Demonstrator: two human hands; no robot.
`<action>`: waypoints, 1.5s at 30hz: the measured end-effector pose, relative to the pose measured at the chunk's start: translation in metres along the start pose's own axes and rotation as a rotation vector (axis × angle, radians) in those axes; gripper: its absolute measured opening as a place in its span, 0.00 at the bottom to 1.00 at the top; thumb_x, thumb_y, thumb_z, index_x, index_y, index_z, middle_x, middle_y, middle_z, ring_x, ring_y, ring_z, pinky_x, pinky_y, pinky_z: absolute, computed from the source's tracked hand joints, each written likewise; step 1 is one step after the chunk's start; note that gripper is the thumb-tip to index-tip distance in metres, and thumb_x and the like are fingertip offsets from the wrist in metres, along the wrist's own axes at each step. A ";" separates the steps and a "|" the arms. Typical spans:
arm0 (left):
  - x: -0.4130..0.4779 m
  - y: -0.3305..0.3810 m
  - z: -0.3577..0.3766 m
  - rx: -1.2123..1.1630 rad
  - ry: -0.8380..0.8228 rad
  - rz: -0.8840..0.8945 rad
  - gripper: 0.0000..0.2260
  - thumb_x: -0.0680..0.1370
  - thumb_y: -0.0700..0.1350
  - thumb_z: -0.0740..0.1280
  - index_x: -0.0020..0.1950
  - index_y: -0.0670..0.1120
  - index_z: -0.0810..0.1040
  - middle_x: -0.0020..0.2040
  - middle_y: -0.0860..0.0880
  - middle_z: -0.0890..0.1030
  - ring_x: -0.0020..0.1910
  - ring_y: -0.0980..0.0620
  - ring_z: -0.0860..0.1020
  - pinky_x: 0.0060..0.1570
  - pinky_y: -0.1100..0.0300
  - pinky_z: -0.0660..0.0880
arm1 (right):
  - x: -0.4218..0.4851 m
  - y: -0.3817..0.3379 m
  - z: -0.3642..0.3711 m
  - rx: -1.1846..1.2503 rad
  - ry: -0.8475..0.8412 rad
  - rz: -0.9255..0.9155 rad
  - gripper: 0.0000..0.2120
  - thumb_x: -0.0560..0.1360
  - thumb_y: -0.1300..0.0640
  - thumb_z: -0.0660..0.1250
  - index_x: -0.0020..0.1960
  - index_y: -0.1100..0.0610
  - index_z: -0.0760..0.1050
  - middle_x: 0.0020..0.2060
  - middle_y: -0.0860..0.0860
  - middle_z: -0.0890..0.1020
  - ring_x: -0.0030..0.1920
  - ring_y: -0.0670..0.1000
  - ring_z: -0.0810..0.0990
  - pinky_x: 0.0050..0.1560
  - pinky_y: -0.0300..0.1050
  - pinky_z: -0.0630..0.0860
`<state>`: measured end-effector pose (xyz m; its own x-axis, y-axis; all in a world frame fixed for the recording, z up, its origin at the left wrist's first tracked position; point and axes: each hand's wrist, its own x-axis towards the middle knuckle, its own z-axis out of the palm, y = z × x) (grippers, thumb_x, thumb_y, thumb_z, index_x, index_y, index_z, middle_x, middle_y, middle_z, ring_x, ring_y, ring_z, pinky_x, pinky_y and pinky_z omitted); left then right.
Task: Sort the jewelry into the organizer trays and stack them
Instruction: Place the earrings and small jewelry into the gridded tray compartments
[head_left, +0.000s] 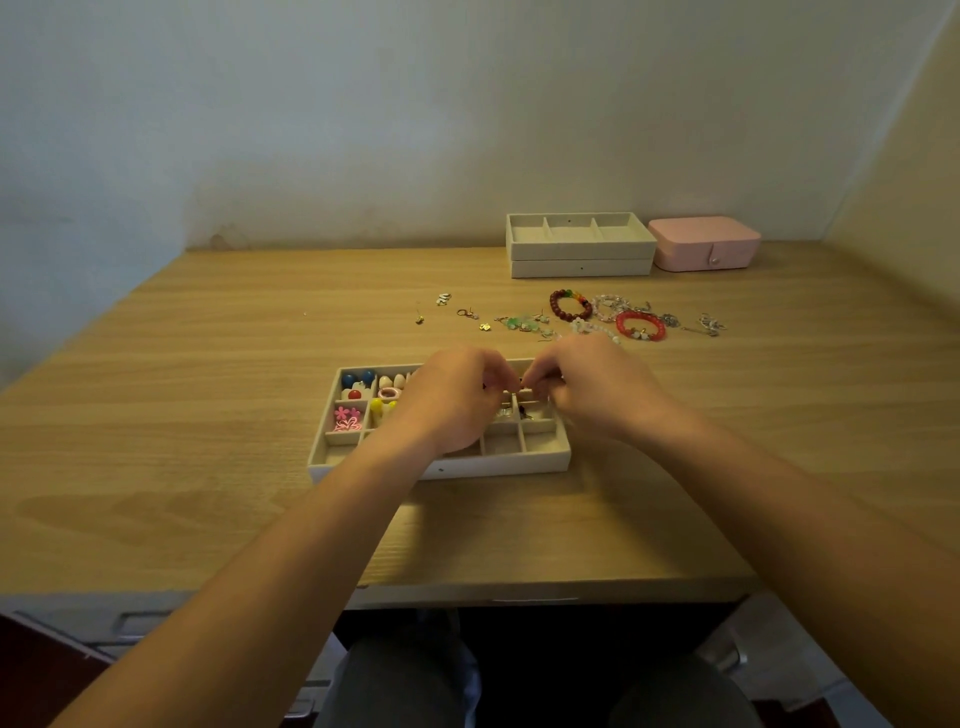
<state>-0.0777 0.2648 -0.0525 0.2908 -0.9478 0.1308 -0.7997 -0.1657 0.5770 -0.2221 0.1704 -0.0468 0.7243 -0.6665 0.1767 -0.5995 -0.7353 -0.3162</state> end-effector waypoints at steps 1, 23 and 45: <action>0.000 0.001 0.000 0.038 -0.017 0.014 0.13 0.81 0.40 0.64 0.52 0.57 0.83 0.56 0.53 0.83 0.55 0.53 0.79 0.57 0.53 0.77 | 0.000 0.002 -0.003 0.026 0.010 0.006 0.11 0.80 0.61 0.67 0.53 0.50 0.86 0.47 0.45 0.86 0.48 0.46 0.82 0.52 0.52 0.83; 0.015 -0.004 -0.020 0.074 0.059 -0.021 0.09 0.81 0.45 0.65 0.53 0.54 0.84 0.47 0.56 0.80 0.42 0.59 0.77 0.40 0.60 0.74 | 0.020 -0.002 -0.007 0.421 0.094 0.096 0.14 0.79 0.67 0.61 0.56 0.54 0.80 0.43 0.45 0.83 0.46 0.41 0.79 0.43 0.34 0.72; 0.153 -0.107 -0.060 0.175 -0.079 -0.263 0.14 0.76 0.45 0.75 0.60 0.53 0.80 0.54 0.49 0.81 0.52 0.47 0.80 0.57 0.49 0.79 | 0.187 -0.011 0.038 0.416 -0.088 0.082 0.16 0.81 0.68 0.63 0.59 0.52 0.83 0.52 0.50 0.84 0.53 0.50 0.81 0.43 0.36 0.74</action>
<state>0.0844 0.1536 -0.0455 0.4635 -0.8832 -0.0710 -0.7828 -0.4457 0.4342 -0.0670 0.0582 -0.0462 0.7172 -0.6942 0.0612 -0.4809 -0.5565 -0.6775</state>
